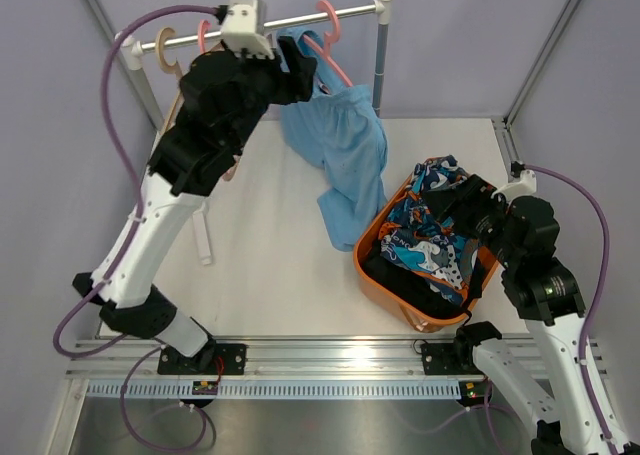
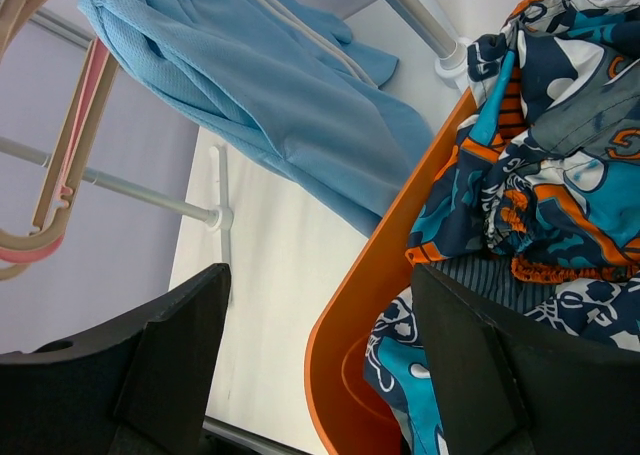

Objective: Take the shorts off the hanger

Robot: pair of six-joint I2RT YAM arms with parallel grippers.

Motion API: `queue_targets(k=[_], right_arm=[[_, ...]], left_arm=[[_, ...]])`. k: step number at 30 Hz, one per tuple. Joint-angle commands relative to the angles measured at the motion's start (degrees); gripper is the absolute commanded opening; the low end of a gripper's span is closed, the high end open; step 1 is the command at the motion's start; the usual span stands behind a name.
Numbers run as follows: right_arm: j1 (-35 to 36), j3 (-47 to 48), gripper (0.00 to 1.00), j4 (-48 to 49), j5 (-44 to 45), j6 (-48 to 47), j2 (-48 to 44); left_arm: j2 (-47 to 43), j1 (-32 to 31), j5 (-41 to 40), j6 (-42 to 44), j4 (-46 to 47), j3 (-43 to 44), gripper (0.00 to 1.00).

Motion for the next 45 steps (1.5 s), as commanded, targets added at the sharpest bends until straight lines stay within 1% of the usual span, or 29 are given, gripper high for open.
queue_targets(k=[1, 4, 7, 10, 11, 13, 15, 17, 21, 25, 27, 29, 31, 32, 35, 36, 38, 39, 40, 42, 43, 45], right_arm=[[0.08, 2.01, 0.82, -1.55, 0.92, -1.98, -1.5], [0.17, 2.53, 0.83, -2.43, 1.45, -2.6, -1.77], [0.08, 2.97, 0.83, -2.78, 0.84, -2.78, -1.94], [0.08, 3.24, 0.83, -3.13, 0.57, -3.12, -1.94], [0.08, 3.33, 0.83, -3.65, 0.66, -3.39, -1.94], [0.08, 3.33, 0.83, -4.1, 1.27, -3.83, -2.47], [0.08, 3.15, 0.84, -4.54, 1.8, -4.09, -3.34], [0.08, 2.98, 0.84, -4.89, 2.85, -4.53, -3.7], [0.08, 2.89, 0.85, -5.15, 3.29, -4.8, -3.88], [0.08, 2.97, 0.85, -5.07, 2.5, -4.8, -3.96], [0.17, 2.97, 0.85, -5.15, 2.5, -4.88, -4.05], [0.08, 2.8, 0.85, -5.24, 2.5, -5.15, -4.14], [0.08, 2.62, 0.85, -5.24, 2.5, -5.24, -4.23], [0.17, 2.45, 0.86, -5.33, 2.5, -5.32, -4.31], [0.08, 1.92, 0.86, -5.42, 2.5, -5.5, -4.31], [0.17, 1.92, 0.86, -5.59, 2.5, -5.59, -4.31], [0.08, 1.75, 0.86, -5.59, 2.59, -5.59, -4.58], [0.08, 1.74, 0.86, -5.68, 2.59, -5.59, -4.58], [0.17, 1.74, 0.86, -5.59, 2.42, -5.59, -4.58], [0.08, 1.83, 0.86, -5.42, 1.98, -5.5, -4.58], [0.08, 1.83, 0.86, -5.42, 1.89, -5.5, -4.58], [0.08, 1.83, 0.86, -5.5, 1.63, -5.5, -4.58]], left_arm=[[6.73, -2.65, -2.34, 1.61, 1.96, 3.75, 0.68], [10.0, -3.1, -2.96, 1.35, 4.59, 5.5, 0.72], [13.25, -3.1, -5.33, 1.53, 7.93, 5.25, 0.72], [15.98, -3.1, -8.57, 2.75, 14.5, 4.81, 0.74], [16.59, -3.1, -10.59, 3.11, 16.36, 3.5, 0.75], [16.95, -3.1, -12.09, 4.51, 21.97, 1.57, 0.76], [18.43, -3.01, -14.55, 5.13, 23.75, 1.29, 0.77], [19.84, -2.84, -15.79, 5.66, 24.46, 2.34, 0.78], [23.97, -1.96, -16.41, 5.57, 23.23, 7.35, 0.8], [26.26, -0.55, -15.7, 3.73, 22.97, 7.97, 0.8], [26.88, 0.15, -16.58, 3.11, 23.14, 7.8, 0.8], [26.88, 0.33, -19.04, 4.25, 26.03, 6.05, 0.81], [26.79, 0.68, -19.31, 4.78, 29.19, 4.21, 0.81], [27.32, 0.94, -19.4, 4.52, 29.3, 4.11, 0.82], [28.9, 1.56, -19.57, 3.55, 28.25, 6.47, 0.82], [29.16, 1.56, -19.75, 3.98, 27.63, 6.91, 0.81], [29.25, 1.65, -19.22, 3.99, 27.1, 7.36, 0.76], [29.17, 1.73, -18.79, 4.08, 26.4, 7.36, 0.71], [28.99, 2.0, -17.74, 3.99, 26.14, 7.36, 0.62], [28.55, 2.35, -16.76, 3.55, 25.35, 7.27, 0.56], [28.38, 2.7, -16.06, 3.46, 24.39, 7.27, 0.51], [27.94, 3.05, -15.53, 3.02, 22.8, 7.18, 0.46]])
